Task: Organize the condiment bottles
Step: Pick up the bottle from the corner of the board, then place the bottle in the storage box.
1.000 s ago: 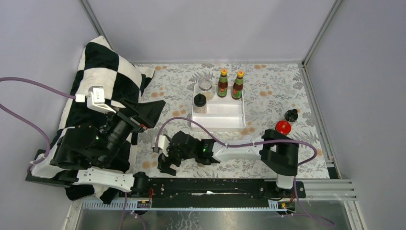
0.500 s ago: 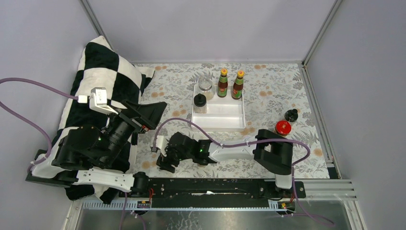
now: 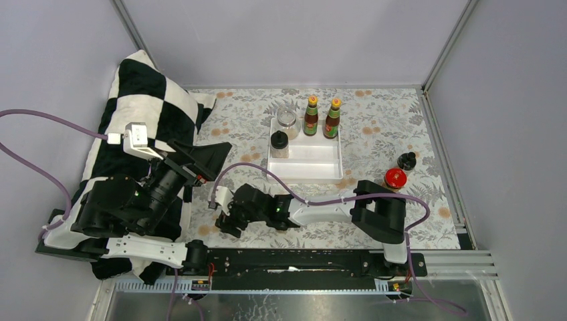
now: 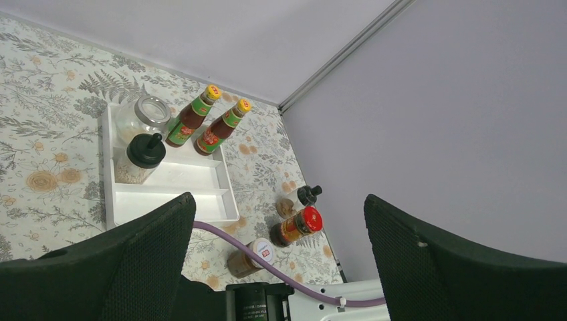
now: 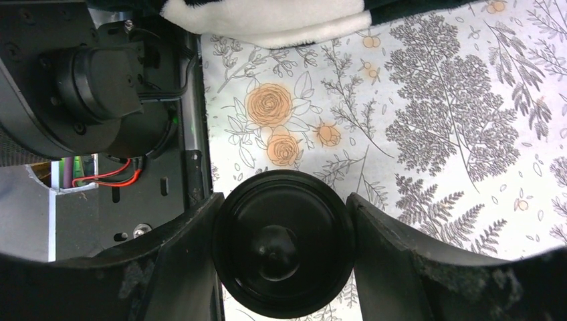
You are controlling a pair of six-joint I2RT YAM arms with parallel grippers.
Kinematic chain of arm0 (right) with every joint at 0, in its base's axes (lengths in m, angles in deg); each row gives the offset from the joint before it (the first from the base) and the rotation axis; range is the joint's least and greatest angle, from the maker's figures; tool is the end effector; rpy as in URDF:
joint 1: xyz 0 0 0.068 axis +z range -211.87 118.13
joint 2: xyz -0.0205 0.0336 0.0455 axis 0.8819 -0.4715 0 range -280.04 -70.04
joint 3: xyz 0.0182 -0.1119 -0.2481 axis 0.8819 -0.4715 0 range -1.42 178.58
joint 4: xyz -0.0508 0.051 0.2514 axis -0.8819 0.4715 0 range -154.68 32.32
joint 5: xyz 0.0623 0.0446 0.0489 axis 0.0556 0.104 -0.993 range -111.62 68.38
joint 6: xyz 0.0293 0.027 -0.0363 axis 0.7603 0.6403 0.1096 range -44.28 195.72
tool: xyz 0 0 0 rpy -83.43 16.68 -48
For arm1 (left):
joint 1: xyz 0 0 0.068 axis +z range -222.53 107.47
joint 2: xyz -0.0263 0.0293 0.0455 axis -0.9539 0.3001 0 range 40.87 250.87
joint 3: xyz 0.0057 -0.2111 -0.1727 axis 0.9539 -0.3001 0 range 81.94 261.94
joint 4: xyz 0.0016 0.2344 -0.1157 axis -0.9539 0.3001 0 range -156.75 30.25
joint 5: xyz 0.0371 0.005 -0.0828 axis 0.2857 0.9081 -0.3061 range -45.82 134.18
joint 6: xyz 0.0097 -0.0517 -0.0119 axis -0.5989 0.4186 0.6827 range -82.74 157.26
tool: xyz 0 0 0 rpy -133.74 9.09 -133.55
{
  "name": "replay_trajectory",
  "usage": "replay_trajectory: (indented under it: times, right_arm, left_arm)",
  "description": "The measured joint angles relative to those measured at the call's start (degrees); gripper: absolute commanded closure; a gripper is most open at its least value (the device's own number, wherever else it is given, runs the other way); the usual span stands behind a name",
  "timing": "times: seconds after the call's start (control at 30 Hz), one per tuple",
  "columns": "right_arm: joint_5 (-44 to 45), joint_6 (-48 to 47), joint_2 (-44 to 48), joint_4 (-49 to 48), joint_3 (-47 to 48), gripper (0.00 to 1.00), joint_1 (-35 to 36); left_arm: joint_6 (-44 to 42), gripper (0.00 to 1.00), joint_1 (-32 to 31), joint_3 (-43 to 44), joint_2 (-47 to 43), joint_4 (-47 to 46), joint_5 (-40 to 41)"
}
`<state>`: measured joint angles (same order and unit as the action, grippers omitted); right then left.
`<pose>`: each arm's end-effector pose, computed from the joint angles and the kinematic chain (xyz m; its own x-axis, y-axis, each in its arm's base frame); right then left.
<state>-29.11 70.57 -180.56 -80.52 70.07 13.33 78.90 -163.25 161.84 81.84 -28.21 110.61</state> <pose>0.1081 0.4276 0.2099 -0.0114 -0.3916 -0.9201 -0.9942 0.1028 -0.0315 0.0319 -0.0622 0.4877 -0.2734 -0.6107 -0.7432 0.3073 0.6767 -0.6691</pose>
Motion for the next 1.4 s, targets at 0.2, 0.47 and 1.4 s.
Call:
replay_trajectory:
  times: [0.2, 0.47, 1.4]
  right_arm:
    - [3.7, -0.1, 3.1, 1.7, -2.6, 0.51, 0.1]
    - [7.4, -1.2, 12.5, 8.4, -4.0, 0.49, -0.3]
    - [13.8, -5.3, 43.0, 25.2, -6.4, 0.44, -18.8]
  left_arm:
    - [0.0, 0.01, 0.0, 0.0, 0.1, 0.0, 0.3]
    - [-0.2, 0.01, 0.0, -0.3, 2.9, 0.0, 4.2]
    - [-9.1, 0.01, 0.5, 0.8, 14.1, -8.2, 12.3]
